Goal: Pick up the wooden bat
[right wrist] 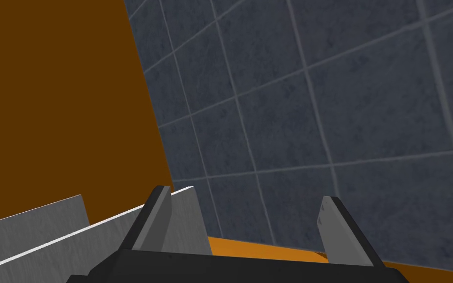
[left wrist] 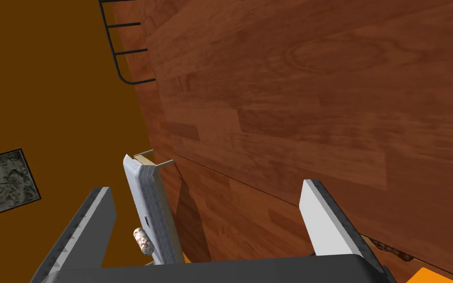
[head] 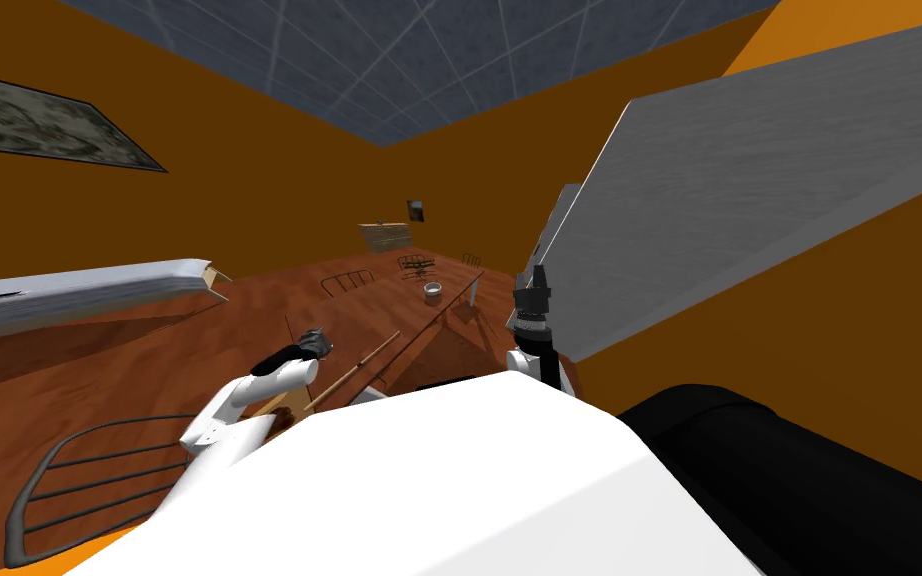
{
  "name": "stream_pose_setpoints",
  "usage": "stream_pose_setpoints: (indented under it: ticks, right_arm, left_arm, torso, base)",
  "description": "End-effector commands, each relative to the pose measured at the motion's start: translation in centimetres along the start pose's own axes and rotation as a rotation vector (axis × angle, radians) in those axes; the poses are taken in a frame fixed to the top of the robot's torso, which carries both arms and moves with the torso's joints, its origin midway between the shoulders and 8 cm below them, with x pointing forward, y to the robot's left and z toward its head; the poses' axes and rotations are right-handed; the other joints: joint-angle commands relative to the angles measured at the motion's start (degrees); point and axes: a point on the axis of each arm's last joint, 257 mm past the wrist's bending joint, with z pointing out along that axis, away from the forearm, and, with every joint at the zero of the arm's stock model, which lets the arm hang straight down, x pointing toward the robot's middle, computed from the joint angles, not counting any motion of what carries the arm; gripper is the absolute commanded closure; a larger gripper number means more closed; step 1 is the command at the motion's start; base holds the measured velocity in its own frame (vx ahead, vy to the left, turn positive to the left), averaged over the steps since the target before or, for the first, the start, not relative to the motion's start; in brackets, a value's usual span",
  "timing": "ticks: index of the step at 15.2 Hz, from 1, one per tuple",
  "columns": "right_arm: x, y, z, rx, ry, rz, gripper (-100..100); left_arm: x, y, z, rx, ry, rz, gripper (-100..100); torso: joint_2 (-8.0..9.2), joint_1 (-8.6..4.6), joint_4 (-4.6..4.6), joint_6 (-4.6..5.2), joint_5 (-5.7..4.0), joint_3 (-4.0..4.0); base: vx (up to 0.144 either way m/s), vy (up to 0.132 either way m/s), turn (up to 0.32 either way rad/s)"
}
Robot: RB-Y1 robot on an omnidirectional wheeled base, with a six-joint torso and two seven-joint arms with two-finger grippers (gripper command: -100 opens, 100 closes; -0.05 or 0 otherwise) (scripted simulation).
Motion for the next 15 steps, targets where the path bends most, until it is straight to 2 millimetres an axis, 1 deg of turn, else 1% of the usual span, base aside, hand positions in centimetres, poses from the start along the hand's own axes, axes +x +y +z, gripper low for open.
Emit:
stream_pose_setpoints:
  ticks: [1, 3, 4, 6, 7, 9, 10, 12, 13, 14, 15]
  right_arm:
    - [0.0, 0.0, 0.0, 0.0, 0.0, 0.0, 0]
    - [0.0, 0.0, 0.0, 0.0, 0.0, 0.0, 0]
    - [0.0, 0.0, 0.0, 0.0, 0.0, 0.0, 0]
    - [0.0, 0.0, 0.0, 0.0, 0.0, 0.0, 0]
    - [0.0, 0.0, 0.0, 0.0, 0.0, 0.0, 0]
    - [0.0, 0.0, 0.0, 0.0, 0.0, 0.0, 0]
    - [0.0, 0.0, 0.0, 0.0, 0.0, 0.0, 0]
    - [0.0, 0.0, 0.0, 0.0, 0.0, 0.0, 0]
    - [0.0, 0.0, 0.0, 0.0, 0.0, 0.0, 0]
    - [0.0, 0.0, 0.0, 0.0, 0.0, 0.0, 0]
    - [0.0, 0.0, 0.0, 0.0, 0.0, 0.0, 0]
  left_arm:
    - [-1.1, 1.5, 0.7, -0.064, -0.029, -0.034, -100]
    - [-1.4, 2.5, 0.7, -0.099, -0.039, -0.034, -100]
    - [-2.2, 3.6, 1.1, -0.141, -0.058, -0.065, -100]
    - [-2.4, 4.4, 1.0, -0.171, -0.067, -0.065, -100]
    - [-3.0, 5.6, 1.3, -0.215, -0.085, -0.096, -100]
    - [-3.2, 6.3, 1.1, -0.242, -0.093, -0.096, -100]
    - [-3.7, 7.5, 1.3, -0.286, -0.11, -0.127, -100]
    - [-3.9, 8.1, 1.1, -0.312, -0.117, -0.128, -100]
    - [-4.3, 9.4, 1.1, -0.357, -0.133, -0.158, -100]
    - [-4.4, 9.9, 0.9, -0.377, -0.139, -0.159, -100]
    - [-4.4, 9.9, 0.9, -0.38, -0.139, -0.159, -100]
  torso:
    - [0.0, 0.0, 0.0, 0.0, 0.0, 0.0]
    - [-0.01, -0.01, 0.0, 0.01, 0.0, -0.01]
    - [0.0, 0.02, 0.0, 0.0, 0.0, 0.0]
    - [-0.04, 0.01, -0.01, 0.01, 0.01, -0.02]
    - [-0.02, 0.01, 0.0, 0.0, 0.0, -0.01]
    - [-0.02, -0.01, 0.0, 0.01, 0.0, -0.01]
    - [0.0, 0.01, 0.0, 0.0, 0.0, 0.0]
    - [-0.02, 0.02, 0.0, 0.01, 0.0, -0.01]
    - [0.0, 0.03, 0.0, 0.0, 0.0, 0.0]
    - [-0.01, 0.03, 0.0, 0.01, 0.01, 0.0]
    - [-0.01, 0.03, 0.0, 0.0, 0.01, 0.0]
  base:
    - [0.021, -0.035, -0.046]
    - [0.024, -0.026, -0.034]
    - [0.029, -0.021, -0.035]
    - [0.029, -0.025, -0.035]
    - [0.024, -0.03, -0.053]
    - [0.023, -0.026, -0.033]
    - [0.024, -0.023, -0.032]
    - [0.025, -0.021, -0.031]
    - [0.024, -0.02, -0.052]
    - [0.027, -0.022, -0.051]
    - [0.019, -0.017, -0.008]
